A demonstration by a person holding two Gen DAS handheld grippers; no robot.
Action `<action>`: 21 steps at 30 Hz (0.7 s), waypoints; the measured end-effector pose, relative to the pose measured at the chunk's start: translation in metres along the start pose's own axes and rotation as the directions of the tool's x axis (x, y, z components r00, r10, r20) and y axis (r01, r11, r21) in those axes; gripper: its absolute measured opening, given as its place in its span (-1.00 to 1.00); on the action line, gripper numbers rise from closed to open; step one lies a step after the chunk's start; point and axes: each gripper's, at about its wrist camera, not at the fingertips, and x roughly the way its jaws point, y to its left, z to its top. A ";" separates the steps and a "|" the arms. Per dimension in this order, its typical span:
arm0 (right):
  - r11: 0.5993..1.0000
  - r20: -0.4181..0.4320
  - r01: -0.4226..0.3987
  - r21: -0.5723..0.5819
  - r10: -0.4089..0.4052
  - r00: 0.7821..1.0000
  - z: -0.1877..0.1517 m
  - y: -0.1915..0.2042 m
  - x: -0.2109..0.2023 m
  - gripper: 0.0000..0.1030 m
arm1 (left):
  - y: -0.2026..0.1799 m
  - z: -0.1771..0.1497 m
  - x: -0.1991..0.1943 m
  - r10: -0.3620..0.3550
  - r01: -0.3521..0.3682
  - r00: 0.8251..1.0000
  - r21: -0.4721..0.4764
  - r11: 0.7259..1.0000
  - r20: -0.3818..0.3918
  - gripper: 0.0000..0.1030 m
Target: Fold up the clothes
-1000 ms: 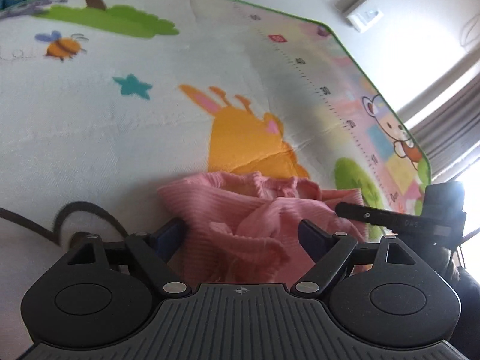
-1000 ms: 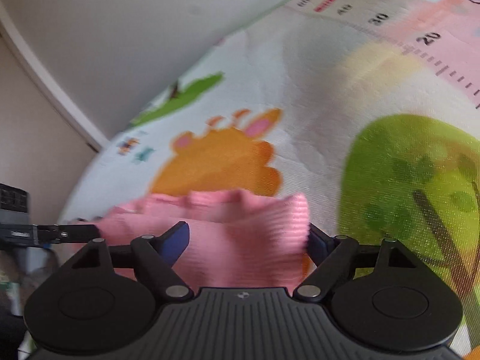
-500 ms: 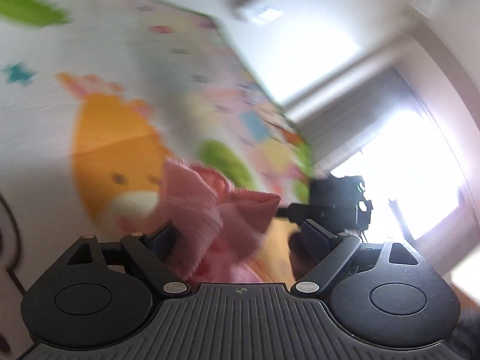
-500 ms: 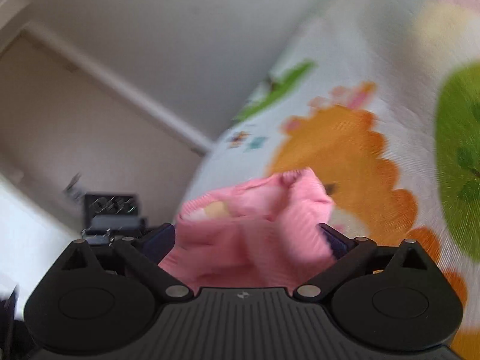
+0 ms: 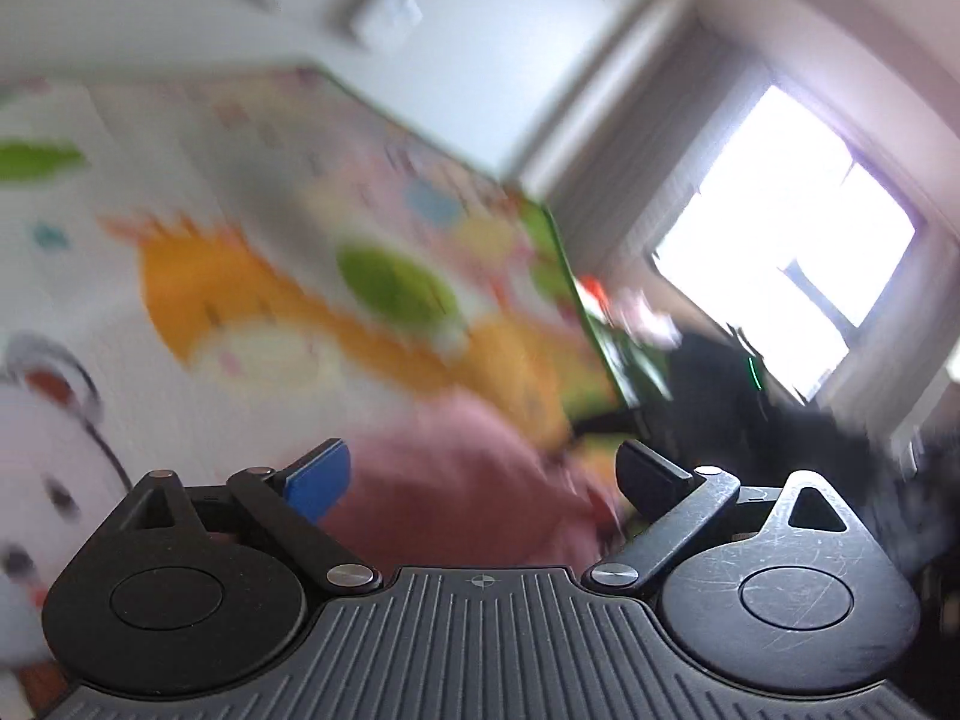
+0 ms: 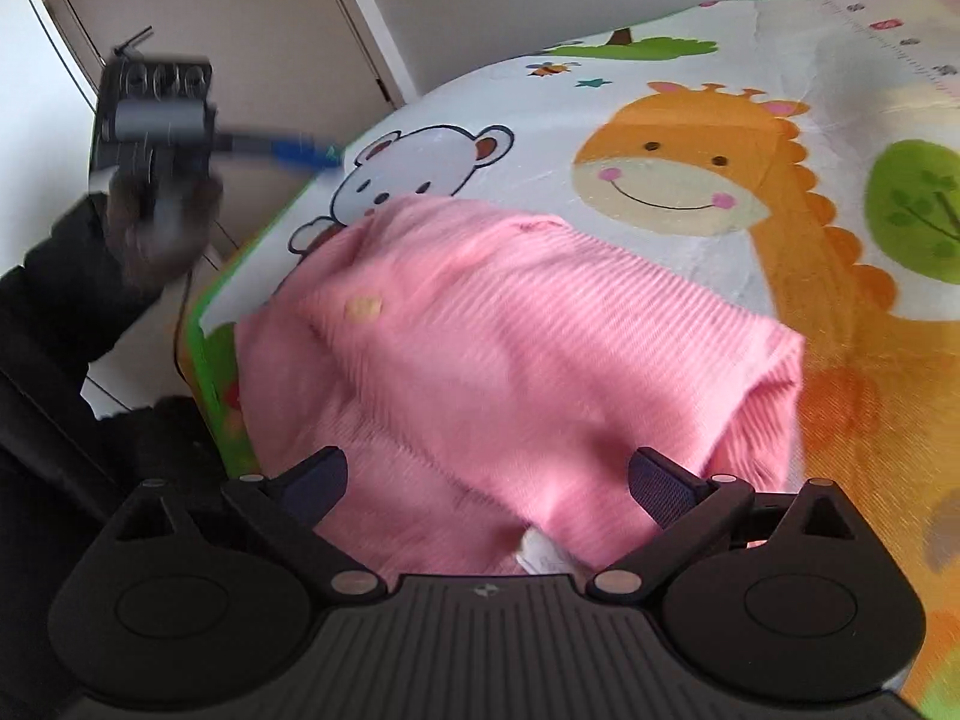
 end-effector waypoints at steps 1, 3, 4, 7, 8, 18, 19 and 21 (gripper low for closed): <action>1.000 0.016 0.000 -0.005 0.000 1.000 0.000 0.001 -0.005 0.95 | 0.002 0.009 0.005 0.049 -0.049 0.999 -0.009 0.999 0.016 0.92; 1.000 0.067 0.001 -0.015 0.000 0.998 -0.001 0.002 -0.017 0.99 | 0.005 0.017 0.021 0.135 -0.135 0.991 -0.004 0.991 0.002 0.92; 1.000 0.101 0.003 -0.019 -0.001 0.995 -0.001 0.002 -0.023 1.00 | 0.002 0.010 0.031 0.190 -0.187 0.981 0.054 0.981 -0.045 0.92; 0.998 0.211 0.048 0.027 -0.052 0.976 0.006 -0.001 -0.040 1.00 | -0.008 -0.009 0.062 0.362 -0.319 0.917 0.240 0.917 -0.164 0.92; 0.995 0.222 0.078 0.055 -0.088 0.971 0.013 -0.004 -0.037 1.00 | -0.012 -0.015 0.072 0.421 -0.353 0.886 0.304 0.885 -0.195 0.92; 0.935 0.220 0.046 0.352 -0.131 0.967 0.013 -0.055 -0.019 1.00 | -0.009 -0.046 0.016 0.283 -0.272 0.937 0.079 0.959 -0.207 0.94; 0.930 0.209 0.043 0.366 -0.127 0.970 0.015 -0.059 -0.009 1.00 | -0.002 -0.046 0.021 0.266 -0.267 0.941 0.022 0.963 -0.208 0.94; 0.917 0.180 0.040 0.398 -0.121 0.976 0.018 -0.067 0.011 1.00 | 0.013 -0.047 0.033 0.251 -0.273 0.942 -0.074 0.959 -0.223 0.94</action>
